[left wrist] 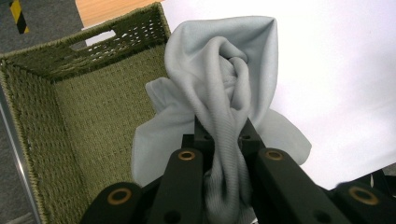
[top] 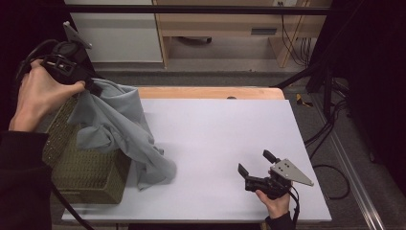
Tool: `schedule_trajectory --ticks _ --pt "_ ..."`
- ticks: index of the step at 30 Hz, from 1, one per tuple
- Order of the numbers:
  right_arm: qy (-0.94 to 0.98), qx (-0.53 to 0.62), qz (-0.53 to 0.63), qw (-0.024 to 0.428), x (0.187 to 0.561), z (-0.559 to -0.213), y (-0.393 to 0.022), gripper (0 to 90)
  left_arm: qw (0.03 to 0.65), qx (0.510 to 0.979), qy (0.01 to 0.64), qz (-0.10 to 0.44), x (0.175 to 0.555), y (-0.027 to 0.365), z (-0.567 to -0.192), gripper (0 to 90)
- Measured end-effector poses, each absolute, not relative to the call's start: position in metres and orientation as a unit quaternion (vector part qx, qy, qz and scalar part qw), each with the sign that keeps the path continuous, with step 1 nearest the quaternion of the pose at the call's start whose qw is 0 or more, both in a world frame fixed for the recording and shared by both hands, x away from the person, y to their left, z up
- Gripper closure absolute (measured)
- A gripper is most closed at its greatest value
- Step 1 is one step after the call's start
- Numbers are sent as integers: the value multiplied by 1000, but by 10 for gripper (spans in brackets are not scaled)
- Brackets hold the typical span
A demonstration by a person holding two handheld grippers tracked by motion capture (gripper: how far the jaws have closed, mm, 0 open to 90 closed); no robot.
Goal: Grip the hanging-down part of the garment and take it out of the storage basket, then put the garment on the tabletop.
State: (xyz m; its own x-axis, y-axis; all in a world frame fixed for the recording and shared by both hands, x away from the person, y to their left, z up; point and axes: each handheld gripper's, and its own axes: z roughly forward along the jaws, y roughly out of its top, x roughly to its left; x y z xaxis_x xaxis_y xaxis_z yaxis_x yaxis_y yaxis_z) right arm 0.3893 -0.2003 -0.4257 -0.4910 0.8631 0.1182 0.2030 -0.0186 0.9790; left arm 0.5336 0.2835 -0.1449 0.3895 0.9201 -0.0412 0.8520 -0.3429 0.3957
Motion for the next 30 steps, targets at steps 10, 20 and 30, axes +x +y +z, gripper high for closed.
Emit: schedule_trajectory --ticks 10,20,30 --pt "639 423 577 284 387 -427 -205 2 178 815 544 92 534 275 -143 834" --pt "643 425 572 280 388 -428 -206 2 188 829 518 95 531 248 -138 834" --pt "644 428 570 278 387 -428 -208 2 207 854 467 96 524 191 -122 835"
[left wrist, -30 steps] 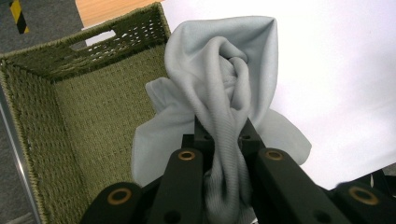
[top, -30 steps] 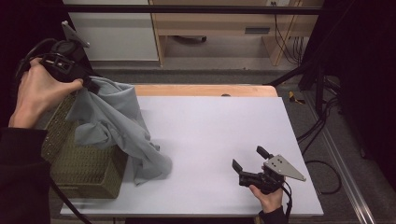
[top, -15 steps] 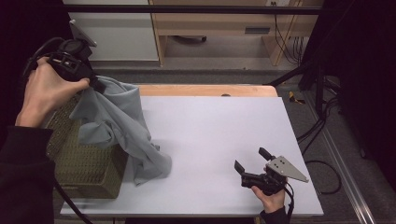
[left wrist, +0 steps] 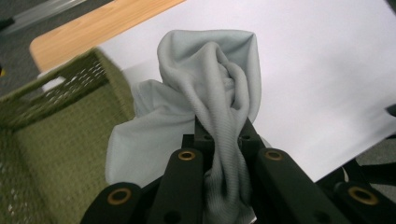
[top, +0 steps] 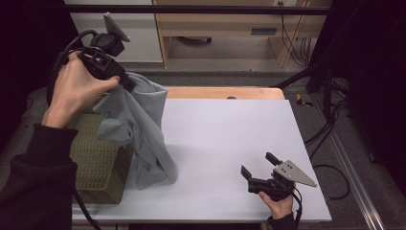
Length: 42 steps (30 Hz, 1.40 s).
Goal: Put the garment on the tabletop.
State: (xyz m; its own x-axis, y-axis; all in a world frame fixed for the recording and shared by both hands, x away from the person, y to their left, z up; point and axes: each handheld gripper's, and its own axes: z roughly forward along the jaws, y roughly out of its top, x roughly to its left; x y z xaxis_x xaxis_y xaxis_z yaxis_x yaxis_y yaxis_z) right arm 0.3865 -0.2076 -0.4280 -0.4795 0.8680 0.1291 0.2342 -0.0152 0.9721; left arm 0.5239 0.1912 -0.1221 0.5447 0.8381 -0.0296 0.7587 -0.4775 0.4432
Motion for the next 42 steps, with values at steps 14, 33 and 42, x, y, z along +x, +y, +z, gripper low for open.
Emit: schedule_trajectory --ticks 14,33,42 --pt "641 429 575 274 385 -426 -211 2 215 887 396 96 515 111 -115 834" --pt "640 423 581 273 384 -425 -213 2 212 910 347 76 523 52 -153 834" --pt "642 424 578 274 384 -426 -212 2 193 920 336 54 531 47 -196 832"
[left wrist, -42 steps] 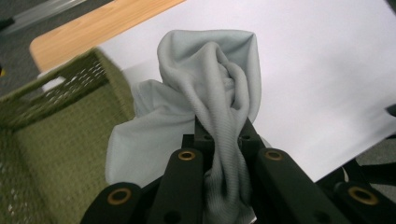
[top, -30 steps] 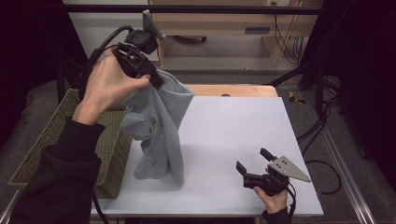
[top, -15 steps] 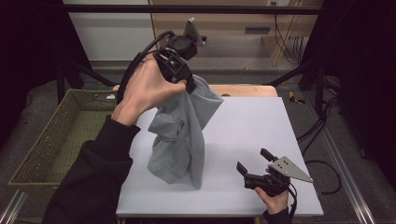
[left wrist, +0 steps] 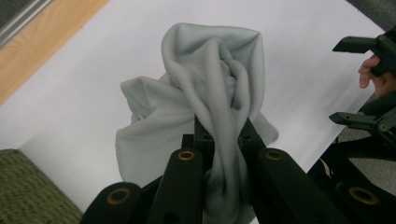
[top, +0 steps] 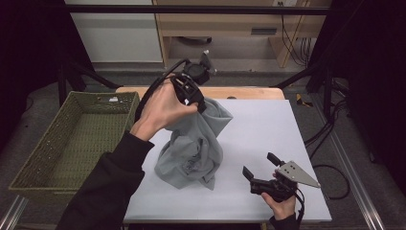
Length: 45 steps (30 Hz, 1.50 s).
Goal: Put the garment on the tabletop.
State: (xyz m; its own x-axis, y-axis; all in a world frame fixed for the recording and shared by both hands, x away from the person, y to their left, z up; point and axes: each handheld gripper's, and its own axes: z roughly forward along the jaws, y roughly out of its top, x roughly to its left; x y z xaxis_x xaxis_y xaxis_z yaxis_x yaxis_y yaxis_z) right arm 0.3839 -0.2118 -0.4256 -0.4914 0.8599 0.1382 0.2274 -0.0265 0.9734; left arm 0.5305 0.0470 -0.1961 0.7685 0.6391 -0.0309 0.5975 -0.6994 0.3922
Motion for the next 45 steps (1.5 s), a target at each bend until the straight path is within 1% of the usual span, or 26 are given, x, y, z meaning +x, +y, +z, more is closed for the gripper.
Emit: schedule_trajectory --ticks 4,6,7,10,17,26,32,37,39,41,44,45 --pt "644 424 575 273 383 -425 -212 2 179 926 328 51 533 42 -218 830" --pt "644 425 577 268 383 -425 -213 2 176 929 322 47 534 41 -226 830" --pt "645 421 575 276 384 -426 -213 2 176 929 322 45 535 41 -230 830" --pt "643 426 576 271 384 -426 -213 2 172 931 319 42 536 41 -241 830" --pt "645 425 574 273 384 -426 -213 2 185 930 317 29 534 42 -270 827" --pt "644 427 573 272 385 -428 -212 2 193 932 307 15 532 42 -301 819" --pt "644 427 574 270 385 -428 -211 2 184 937 298 5 531 37 -321 811" --pt "647 429 569 270 385 -429 -212 2 179 941 289 1 528 34 -331 783" --pt "647 430 570 270 385 -429 -211 2 175 943 284 3 528 32 -333 729" --pt "647 428 570 270 385 -429 -212 2 179 943 282 11 527 32 -333 617" --pt "648 427 568 273 386 -429 -212 2 197 939 280 24 526 33 -330 415" --pt "648 427 569 272 386 -429 -212 2 209 936 282 25 525 34 -328 386"
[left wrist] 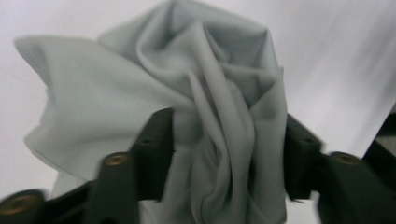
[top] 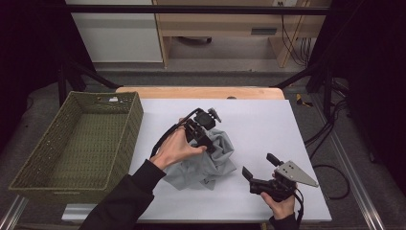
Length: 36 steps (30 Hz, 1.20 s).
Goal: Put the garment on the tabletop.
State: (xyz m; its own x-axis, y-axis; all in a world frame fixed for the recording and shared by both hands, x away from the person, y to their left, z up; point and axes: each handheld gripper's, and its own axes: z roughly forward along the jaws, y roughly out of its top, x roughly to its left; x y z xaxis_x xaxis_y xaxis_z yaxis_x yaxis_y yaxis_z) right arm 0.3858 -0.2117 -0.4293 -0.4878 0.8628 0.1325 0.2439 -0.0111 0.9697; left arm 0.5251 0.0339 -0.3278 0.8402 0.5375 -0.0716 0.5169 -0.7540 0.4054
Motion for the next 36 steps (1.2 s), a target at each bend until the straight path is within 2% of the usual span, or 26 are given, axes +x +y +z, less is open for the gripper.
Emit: schedule_trajectory --ticks 4,7,9,15,17,24,36 --pt "645 430 571 270 386 -429 -211 2 263 924 276 34 523 41 -318 232" --pt "645 430 572 270 386 -429 -211 2 290 914 282 38 522 47 -311 157" --pt "645 430 571 270 386 -429 -211 2 310 905 289 33 521 52 -307 139" --pt "647 433 569 267 385 -428 -211 2 354 885 296 57 514 67 -304 111" --pt "647 430 569 269 385 -429 -211 2 392 865 309 58 510 74 -306 125" --pt "645 431 570 270 386 -429 -212 2 473 822 308 80 496 99 -310 86" --pt "647 427 570 272 386 -429 -214 2 541 778 304 96 473 139 -335 72"
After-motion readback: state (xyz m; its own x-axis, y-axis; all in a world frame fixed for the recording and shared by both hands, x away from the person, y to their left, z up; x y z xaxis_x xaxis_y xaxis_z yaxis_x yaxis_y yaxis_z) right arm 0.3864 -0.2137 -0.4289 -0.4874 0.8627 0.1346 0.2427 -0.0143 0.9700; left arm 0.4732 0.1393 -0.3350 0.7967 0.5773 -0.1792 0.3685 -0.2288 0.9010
